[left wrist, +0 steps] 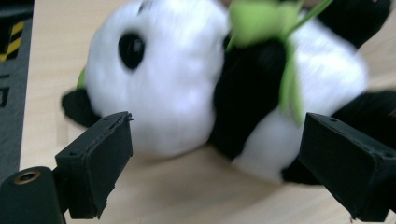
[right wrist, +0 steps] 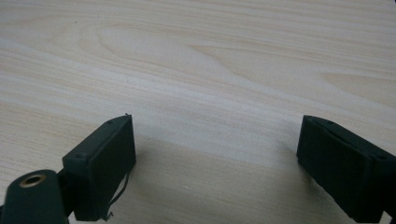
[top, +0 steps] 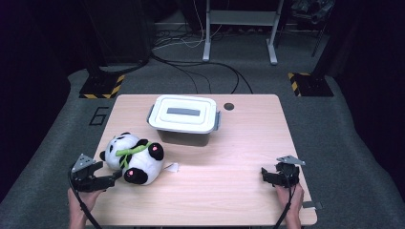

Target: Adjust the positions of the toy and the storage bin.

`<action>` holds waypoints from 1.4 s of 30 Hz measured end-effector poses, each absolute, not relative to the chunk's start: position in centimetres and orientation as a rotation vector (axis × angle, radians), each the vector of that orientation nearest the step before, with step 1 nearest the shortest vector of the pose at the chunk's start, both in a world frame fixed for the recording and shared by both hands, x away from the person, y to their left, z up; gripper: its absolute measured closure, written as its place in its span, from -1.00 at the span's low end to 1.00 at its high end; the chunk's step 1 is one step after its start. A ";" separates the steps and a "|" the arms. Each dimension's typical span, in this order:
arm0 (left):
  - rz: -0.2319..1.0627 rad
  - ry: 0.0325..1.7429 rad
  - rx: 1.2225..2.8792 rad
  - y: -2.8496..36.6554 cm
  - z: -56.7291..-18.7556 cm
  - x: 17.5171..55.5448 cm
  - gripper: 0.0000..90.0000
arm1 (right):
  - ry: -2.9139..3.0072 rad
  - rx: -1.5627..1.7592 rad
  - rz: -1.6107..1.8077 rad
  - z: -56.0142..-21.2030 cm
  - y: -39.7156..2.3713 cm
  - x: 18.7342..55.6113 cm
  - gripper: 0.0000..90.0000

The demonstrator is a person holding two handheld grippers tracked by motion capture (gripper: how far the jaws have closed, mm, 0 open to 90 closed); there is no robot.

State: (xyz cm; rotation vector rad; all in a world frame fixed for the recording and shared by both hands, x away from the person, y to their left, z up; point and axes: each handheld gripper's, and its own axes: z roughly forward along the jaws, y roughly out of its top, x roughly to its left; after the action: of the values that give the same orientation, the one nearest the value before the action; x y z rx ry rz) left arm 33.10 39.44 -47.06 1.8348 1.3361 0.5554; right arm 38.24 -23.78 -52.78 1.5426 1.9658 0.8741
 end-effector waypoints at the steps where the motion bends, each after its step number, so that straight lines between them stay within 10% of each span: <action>1: 0.554 1.348 1.839 39.6 -47.6 33.0 -0.82 | 1.966 1.542 0.875 -52.8 -23.8 38.2 -0.76; 22: 0.607 1.417 1.936 38.7 -53.1 34.1 -0.85 | 2.049 1.521 0.856 -52.5 -23.2 38.6 -0.93; 42: 0.566 1.375 1.999 38.4 -53.1 34.4 -1.00 | 2.162 1.273 1.075 -43.2 -15.1 42.5 -0.88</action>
State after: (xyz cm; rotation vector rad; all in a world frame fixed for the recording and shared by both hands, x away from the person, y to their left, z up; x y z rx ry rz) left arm 34.40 38.40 -53.11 1.9989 1.3752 0.5663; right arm 42.48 -15.12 -43.18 1.2728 2.1620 1.0753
